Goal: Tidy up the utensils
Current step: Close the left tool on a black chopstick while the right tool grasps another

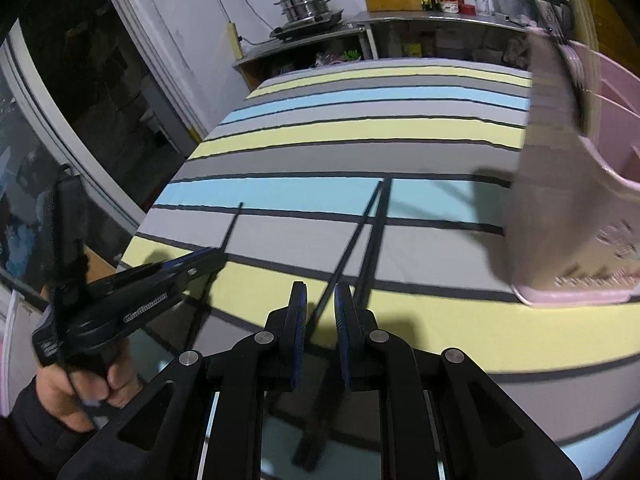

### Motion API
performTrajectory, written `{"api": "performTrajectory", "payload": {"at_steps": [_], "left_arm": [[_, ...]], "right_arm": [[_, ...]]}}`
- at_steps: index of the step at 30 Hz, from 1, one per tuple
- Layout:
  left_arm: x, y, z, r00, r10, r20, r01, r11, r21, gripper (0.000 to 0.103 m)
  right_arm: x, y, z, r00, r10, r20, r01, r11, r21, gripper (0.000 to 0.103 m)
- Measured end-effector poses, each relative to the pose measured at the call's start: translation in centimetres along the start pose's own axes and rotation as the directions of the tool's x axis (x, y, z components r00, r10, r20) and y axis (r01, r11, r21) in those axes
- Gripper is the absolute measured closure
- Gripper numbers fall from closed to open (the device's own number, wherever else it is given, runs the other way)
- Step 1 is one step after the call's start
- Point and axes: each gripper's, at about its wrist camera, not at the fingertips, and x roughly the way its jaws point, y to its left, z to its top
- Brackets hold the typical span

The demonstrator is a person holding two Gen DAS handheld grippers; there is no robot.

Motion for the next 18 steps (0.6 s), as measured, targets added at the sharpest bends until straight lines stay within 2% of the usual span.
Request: {"api": "performTrajectory", "payload": {"at_steps": [7,18], "left_arm": [[-0.9,1.5,-0.7,1.0,-0.018,0.021,0.019,0.999,-0.051,0.096],[-1.1,1.9,-0.9,0.999,-0.022,0.032,0.023,0.998,-0.059,0.096]], "right_arm": [[2.7,0.2,1.2,0.998,-0.044,-0.037,0.044,0.999,0.0,0.088],[4.9,0.0,2.2,0.992,-0.103,-0.071,0.103,0.995,-0.008,0.088]]}}
